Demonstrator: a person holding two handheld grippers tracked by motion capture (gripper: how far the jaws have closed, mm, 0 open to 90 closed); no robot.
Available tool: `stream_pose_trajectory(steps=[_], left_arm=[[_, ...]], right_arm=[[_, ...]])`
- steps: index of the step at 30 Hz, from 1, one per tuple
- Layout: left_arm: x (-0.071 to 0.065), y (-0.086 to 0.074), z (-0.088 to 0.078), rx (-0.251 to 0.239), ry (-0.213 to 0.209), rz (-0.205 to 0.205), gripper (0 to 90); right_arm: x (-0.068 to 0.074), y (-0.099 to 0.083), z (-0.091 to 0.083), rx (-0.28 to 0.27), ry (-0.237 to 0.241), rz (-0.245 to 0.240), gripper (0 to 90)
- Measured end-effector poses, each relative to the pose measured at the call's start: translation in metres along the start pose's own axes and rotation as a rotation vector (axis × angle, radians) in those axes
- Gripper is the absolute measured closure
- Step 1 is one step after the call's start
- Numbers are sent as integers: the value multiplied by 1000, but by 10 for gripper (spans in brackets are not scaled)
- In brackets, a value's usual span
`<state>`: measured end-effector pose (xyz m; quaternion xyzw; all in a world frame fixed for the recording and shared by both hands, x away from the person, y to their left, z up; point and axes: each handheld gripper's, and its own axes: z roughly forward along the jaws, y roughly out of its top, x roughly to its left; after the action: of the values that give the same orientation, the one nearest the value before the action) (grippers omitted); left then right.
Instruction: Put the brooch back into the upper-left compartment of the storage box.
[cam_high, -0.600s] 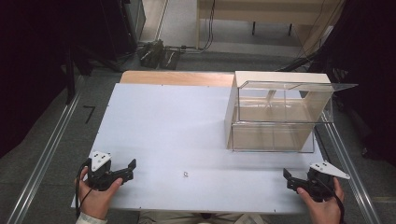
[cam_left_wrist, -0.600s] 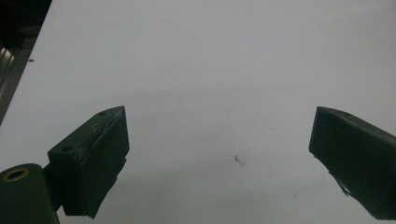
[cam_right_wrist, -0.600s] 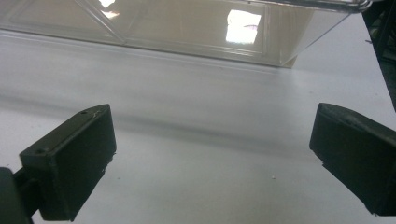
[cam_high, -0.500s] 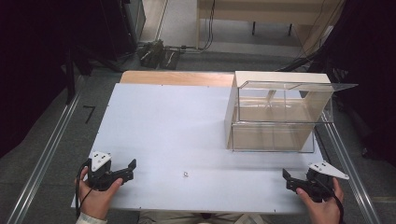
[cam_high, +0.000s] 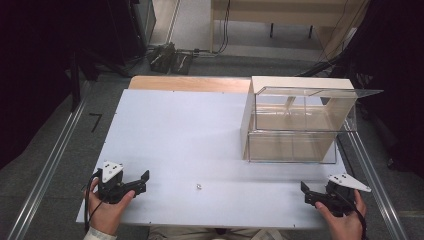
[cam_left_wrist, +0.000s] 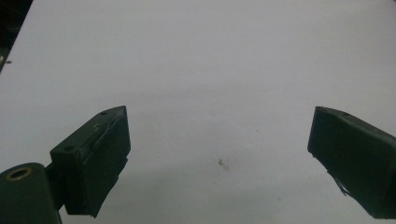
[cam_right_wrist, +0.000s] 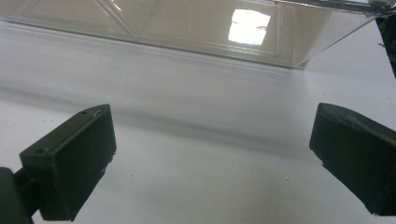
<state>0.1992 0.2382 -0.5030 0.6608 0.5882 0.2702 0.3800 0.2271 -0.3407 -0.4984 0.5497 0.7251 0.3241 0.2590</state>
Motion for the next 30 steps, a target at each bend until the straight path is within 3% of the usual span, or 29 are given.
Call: stream_pose_trajectory(steps=[18, 30], left_arm=[[-21, 4, 7, -1, -37, 48, 70], [-28, 4, 9, 3, -50, 57, 70]], right_arm=[[2, 1, 2, 8, 5, -8, 0], [4, 1, 2, 4, 13, -6, 0]])
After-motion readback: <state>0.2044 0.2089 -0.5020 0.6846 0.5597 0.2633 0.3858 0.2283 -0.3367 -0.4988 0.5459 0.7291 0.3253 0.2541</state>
